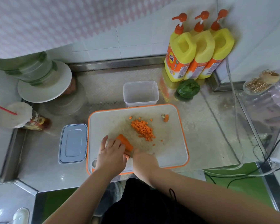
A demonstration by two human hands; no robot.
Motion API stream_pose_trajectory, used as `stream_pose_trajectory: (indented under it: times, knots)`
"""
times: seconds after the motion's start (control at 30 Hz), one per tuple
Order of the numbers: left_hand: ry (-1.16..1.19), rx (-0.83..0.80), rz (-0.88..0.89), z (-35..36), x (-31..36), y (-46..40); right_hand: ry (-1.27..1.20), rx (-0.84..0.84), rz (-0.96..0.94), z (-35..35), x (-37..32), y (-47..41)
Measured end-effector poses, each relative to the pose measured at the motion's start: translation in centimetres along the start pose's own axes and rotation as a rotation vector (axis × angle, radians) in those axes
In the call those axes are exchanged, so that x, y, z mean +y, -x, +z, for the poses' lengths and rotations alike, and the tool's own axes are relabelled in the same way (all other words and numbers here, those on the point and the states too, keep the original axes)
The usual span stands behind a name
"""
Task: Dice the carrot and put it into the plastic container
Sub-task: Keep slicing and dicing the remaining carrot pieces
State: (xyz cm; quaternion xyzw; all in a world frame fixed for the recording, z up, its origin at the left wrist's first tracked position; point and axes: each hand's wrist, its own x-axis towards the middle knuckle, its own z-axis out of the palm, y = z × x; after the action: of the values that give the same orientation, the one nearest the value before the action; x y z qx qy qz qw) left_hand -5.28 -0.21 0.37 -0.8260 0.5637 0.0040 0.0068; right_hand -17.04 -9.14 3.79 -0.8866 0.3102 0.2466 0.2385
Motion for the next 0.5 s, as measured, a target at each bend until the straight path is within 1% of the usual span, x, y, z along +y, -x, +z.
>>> stream_pose_trajectory:
  times: [0.13, 0.33, 0.5]
  knots:
    - [-0.010, -0.037, 0.025, -0.50, 0.10, -0.55, 0.004, 0.019, -0.013, 0.09, 0.12, -0.11]
    - [0.060, 0.012, -0.002, -0.80, 0.02, -0.09, -0.056, 0.015, 0.016, 0.18, 0.16, -0.37]
    - [0.089, -0.009, 0.009, -0.47, -0.24, -0.09, -0.051, 0.020, 0.026, 0.36, 0.17, -0.79]
